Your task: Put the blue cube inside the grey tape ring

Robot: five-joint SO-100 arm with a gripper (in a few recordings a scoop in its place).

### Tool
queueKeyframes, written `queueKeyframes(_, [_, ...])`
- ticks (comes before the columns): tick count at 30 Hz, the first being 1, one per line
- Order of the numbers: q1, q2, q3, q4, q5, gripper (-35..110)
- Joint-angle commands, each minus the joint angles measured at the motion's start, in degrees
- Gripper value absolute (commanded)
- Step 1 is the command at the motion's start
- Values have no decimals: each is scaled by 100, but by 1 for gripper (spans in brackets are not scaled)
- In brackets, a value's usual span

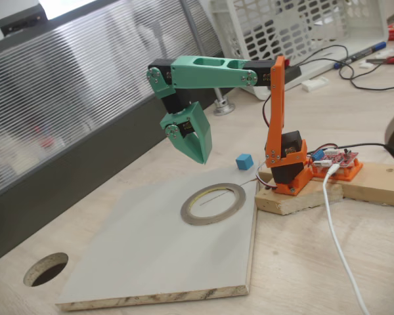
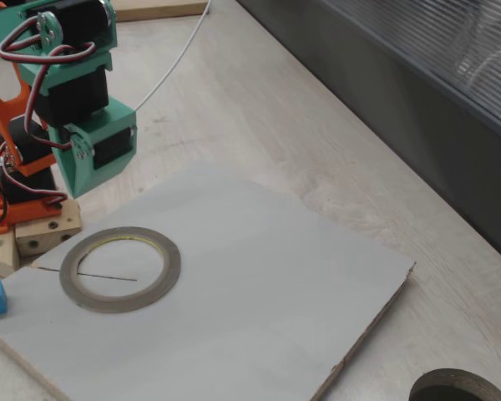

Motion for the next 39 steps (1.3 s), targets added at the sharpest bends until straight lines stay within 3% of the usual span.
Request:
queueKeyframes(1, [26, 105, 18, 105, 35, 0])
queueKeyframes(33, [149, 105, 18, 62, 35, 0])
queueKeyframes(39, [2320, 97, 18, 44, -18, 0])
